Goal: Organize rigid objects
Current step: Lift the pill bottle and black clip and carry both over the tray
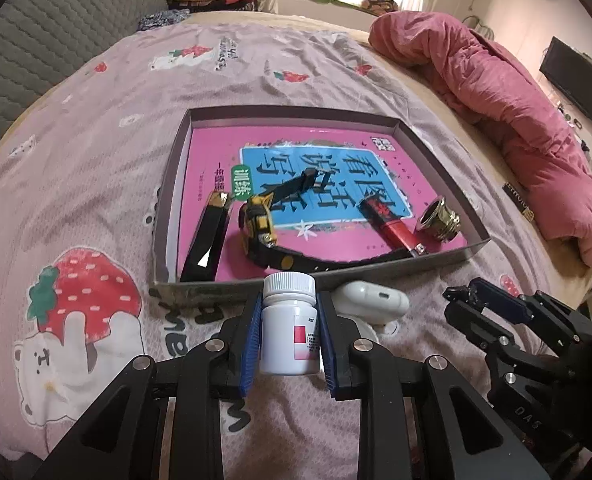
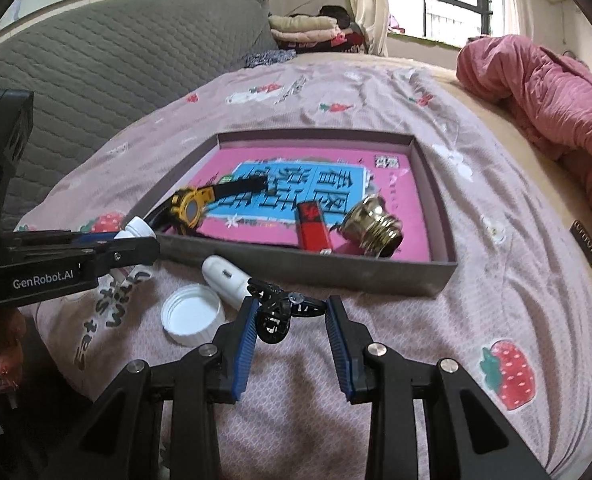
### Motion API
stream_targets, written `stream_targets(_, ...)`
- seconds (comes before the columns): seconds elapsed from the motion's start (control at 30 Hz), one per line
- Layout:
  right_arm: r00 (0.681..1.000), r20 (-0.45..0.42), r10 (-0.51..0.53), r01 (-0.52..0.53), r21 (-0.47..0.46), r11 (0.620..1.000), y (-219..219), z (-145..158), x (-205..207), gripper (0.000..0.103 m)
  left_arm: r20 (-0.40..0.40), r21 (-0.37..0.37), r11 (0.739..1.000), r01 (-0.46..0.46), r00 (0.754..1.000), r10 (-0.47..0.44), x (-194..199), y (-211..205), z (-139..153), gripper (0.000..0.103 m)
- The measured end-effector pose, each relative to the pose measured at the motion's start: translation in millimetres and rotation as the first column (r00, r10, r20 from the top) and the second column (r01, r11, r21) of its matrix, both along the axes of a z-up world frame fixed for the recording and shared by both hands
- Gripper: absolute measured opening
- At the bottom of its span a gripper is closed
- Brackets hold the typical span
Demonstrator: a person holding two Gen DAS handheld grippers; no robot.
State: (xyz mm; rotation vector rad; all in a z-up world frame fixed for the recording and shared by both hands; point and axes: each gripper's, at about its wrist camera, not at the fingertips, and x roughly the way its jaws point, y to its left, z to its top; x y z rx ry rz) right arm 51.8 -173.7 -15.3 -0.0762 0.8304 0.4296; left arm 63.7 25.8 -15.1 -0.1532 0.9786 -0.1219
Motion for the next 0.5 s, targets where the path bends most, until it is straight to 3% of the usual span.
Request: stream_targets(0.5,0.994,0.085,-0.067,0.068,-0.015,0.998,-19,20,12,0.035,0.050,0.006,1.000,0.028,0.998,-0.029,15,-20,17,0.027)
